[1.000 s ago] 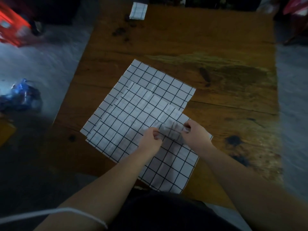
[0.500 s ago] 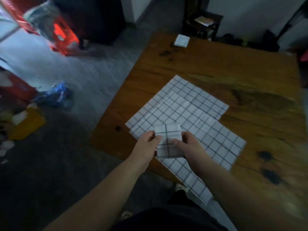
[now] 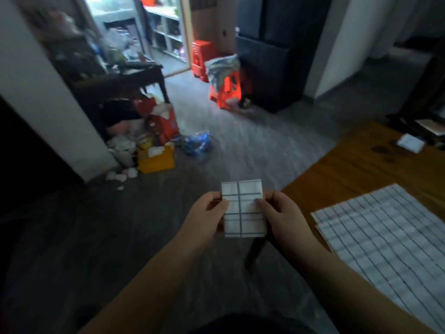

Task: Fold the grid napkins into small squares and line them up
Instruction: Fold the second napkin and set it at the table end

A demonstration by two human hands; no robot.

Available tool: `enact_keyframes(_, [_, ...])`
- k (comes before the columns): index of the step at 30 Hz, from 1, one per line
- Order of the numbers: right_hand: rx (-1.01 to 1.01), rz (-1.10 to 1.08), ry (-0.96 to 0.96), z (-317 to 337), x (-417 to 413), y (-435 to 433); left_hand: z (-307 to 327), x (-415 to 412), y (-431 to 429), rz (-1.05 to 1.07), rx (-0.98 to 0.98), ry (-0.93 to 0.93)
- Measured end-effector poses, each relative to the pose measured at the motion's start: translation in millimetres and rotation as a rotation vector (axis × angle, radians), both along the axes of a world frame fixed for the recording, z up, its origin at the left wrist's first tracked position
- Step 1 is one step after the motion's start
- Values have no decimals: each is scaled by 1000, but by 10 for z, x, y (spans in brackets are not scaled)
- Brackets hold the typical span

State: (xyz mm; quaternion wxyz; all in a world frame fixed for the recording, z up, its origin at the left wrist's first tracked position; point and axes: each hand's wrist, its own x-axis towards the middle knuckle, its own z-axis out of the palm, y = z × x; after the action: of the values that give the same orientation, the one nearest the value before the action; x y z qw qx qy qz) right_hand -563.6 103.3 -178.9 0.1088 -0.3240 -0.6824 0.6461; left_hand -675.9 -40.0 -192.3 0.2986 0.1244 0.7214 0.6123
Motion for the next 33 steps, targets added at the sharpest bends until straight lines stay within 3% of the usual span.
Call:
enact_keyframes(6, [13, 147, 15, -32, -830, -332, 29, -582, -551, 138, -66, 88])
enact_keyframes(12, [21, 187, 51, -58, -1711, -204, 118, -1343, -494, 233, -25, 115])
enact_keyframes(24, [2, 224, 178, 194, -4118, 870, 623, -3749, 526, 242, -117, 307])
enact_keyframes(33, [-21, 45, 161, 244, -5176, 1835, 518, -5019, 1627, 131, -61, 313])
